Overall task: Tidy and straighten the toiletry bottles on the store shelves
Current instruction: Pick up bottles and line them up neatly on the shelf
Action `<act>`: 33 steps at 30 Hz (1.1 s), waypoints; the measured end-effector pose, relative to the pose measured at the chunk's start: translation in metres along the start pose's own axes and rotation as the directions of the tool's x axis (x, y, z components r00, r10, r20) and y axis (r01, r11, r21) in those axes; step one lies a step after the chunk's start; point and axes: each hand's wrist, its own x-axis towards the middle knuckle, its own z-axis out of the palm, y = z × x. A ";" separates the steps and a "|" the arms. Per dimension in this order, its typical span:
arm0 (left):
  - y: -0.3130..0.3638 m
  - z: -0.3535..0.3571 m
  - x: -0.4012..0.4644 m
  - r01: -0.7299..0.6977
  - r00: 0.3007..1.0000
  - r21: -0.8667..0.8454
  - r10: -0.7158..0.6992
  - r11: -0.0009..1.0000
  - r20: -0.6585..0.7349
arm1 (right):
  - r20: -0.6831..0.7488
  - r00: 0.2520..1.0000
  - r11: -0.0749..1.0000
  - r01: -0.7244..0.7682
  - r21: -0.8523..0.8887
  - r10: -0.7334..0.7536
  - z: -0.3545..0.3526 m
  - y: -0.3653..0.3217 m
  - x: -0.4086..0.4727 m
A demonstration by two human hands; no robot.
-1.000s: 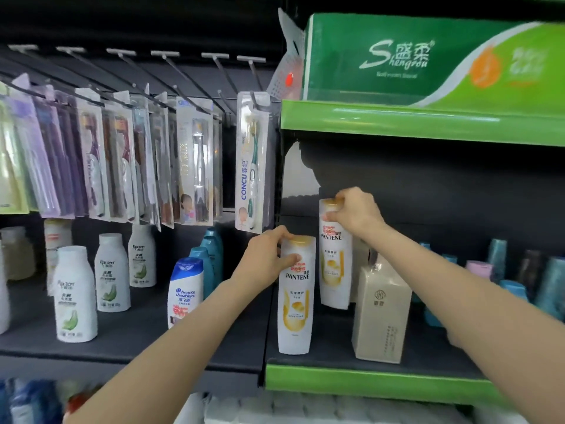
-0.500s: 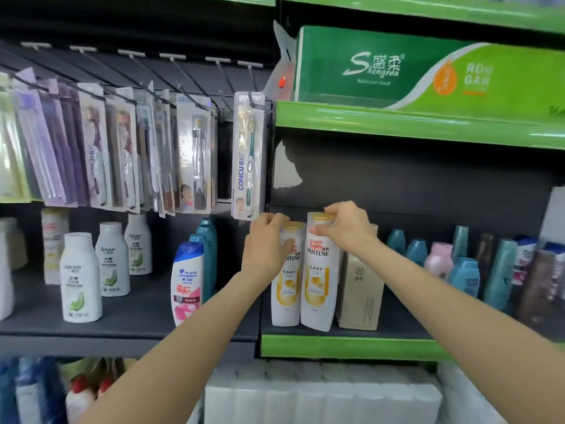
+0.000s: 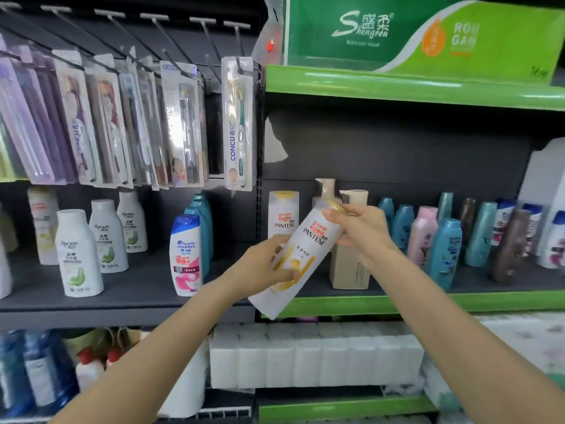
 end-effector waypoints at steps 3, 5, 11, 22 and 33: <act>-0.015 -0.006 -0.014 0.074 0.997 0.072 -0.076 0.995 0.034 | -0.016 1.000 0.992 -0.016 0.129 0.019 -0.003 0.008 -0.009; -0.020 -0.009 -0.021 0.103 0.994 0.093 -0.105 0.990 0.017 | -0.014 1.000 0.985 -0.020 0.173 0.023 -0.003 0.011 -0.011; -0.017 -0.007 -0.031 0.052 0.983 0.095 -0.034 0.994 -0.181 | 0.083 0.996 0.970 -0.059 0.234 0.041 -0.006 0.017 -0.008; -0.016 -0.006 -0.047 0.074 0.879 0.427 0.143 0.901 -0.455 | 0.124 0.979 0.953 -0.189 0.236 0.163 0.011 0.026 -0.015; -0.036 -0.026 -0.051 -0.039 0.995 0.248 0.062 0.968 -0.083 | 0.054 0.998 0.940 -0.009 0.340 -0.010 0.011 0.043 -0.018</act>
